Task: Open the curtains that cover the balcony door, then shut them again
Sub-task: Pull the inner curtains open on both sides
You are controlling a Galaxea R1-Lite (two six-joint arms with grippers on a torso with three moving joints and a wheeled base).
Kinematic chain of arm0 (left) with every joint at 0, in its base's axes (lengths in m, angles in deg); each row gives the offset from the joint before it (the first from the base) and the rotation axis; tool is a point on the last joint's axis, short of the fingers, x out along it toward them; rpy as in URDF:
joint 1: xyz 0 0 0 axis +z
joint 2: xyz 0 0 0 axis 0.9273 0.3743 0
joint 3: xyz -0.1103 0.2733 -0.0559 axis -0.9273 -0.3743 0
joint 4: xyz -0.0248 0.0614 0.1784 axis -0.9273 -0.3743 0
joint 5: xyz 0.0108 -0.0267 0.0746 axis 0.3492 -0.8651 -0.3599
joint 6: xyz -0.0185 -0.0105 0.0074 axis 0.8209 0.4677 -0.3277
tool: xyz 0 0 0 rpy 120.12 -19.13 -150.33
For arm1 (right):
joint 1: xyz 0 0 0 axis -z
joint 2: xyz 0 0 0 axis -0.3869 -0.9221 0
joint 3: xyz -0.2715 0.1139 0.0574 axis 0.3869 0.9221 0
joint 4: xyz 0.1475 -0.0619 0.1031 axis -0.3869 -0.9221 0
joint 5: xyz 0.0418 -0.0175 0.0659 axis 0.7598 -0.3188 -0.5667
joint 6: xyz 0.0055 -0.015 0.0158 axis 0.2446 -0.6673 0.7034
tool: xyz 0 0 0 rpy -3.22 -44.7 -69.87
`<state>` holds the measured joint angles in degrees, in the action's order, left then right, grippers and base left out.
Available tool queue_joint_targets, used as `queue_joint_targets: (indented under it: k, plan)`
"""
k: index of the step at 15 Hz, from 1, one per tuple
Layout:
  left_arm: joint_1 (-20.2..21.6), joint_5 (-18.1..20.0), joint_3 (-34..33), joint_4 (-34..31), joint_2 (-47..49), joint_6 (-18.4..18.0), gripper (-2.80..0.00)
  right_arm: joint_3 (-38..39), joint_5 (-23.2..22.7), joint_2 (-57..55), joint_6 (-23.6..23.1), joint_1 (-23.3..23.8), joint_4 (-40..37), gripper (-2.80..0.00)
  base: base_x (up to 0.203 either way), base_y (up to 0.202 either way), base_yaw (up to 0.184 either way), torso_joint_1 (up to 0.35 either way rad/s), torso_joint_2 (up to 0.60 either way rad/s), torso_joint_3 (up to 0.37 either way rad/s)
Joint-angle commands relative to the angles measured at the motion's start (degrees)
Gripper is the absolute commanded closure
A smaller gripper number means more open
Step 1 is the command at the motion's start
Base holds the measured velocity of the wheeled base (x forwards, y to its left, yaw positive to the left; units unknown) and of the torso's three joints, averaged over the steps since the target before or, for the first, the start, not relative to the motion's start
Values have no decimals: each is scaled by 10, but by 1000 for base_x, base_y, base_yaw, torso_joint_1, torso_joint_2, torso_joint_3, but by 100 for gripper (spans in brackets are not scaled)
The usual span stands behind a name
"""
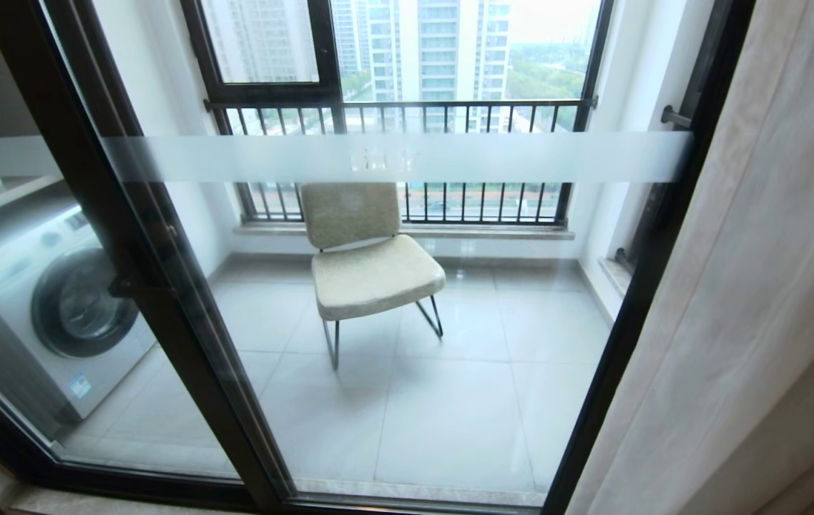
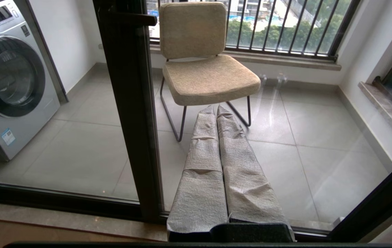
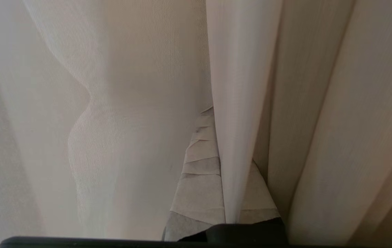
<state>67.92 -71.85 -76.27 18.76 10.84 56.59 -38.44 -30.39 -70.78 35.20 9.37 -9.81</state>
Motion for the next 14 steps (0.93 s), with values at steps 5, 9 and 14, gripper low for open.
queue_joint_targets:
  k: [5, 9, 14]
  plan:
    - [0, 0, 0, 0, 0, 1, 0, -8, -1, -22, 0, 38, 9, 0, 0, 0, 0, 0, 0, 0]
    - [0, 0, 0, 0, 0, 1, 0, -15, -2, -36, 1, 67, 10, 0, 0, 0, 0, 0, 0, 0]
    - [0, 0, 0, 0, 0, 1, 0, -58, -2, -78, 14, 117, 9, 0, 0, 0, 0, 0, 0, 0]
